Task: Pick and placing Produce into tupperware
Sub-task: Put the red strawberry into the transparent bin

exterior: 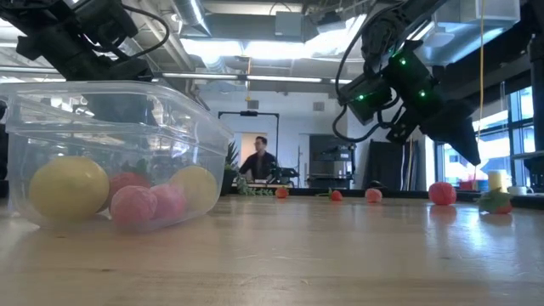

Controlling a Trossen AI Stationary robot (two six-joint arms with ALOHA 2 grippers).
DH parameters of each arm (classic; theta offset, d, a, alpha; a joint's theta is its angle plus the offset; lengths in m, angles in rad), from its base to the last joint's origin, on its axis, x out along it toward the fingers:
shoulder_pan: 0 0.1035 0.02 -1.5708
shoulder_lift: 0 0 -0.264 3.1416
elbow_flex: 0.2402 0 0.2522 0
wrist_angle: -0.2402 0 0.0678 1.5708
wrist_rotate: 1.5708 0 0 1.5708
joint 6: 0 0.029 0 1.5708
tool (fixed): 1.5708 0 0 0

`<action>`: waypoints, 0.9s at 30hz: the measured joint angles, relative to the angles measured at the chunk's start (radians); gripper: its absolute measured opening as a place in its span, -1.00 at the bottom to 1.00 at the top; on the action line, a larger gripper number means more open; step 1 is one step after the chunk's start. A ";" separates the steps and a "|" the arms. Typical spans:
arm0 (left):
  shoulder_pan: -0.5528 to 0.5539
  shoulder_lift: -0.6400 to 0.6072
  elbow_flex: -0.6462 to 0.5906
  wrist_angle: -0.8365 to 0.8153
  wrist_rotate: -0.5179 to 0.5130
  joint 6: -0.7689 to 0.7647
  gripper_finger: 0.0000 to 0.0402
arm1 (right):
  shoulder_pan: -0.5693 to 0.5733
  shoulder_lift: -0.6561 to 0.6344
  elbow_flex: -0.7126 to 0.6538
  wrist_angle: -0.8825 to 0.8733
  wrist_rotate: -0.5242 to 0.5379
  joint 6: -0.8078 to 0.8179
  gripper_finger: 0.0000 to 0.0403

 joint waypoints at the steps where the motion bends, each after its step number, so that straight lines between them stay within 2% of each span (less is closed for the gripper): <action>1: 0.000 0.000 0.000 0.000 0.000 0.000 0.30 | 0.000 0.000 0.000 0.000 0.000 0.012 -0.90; 11: 0.000 0.000 0.000 0.000 -0.002 0.000 0.30 | 0.000 -0.002 0.000 -0.006 0.000 0.000 -0.89; 15: 0.000 0.000 0.000 0.000 -0.002 0.000 0.30 | 0.000 -0.002 0.001 -0.006 0.000 -0.019 -0.81; 19: 0.000 0.000 0.000 0.000 -0.002 0.000 0.30 | 0.000 -0.002 0.001 -0.006 -0.001 -0.020 -0.59; 27: 0.000 0.000 0.000 0.000 -0.003 0.001 0.30 | 0.000 -0.002 0.001 -0.006 -0.001 -0.018 0.03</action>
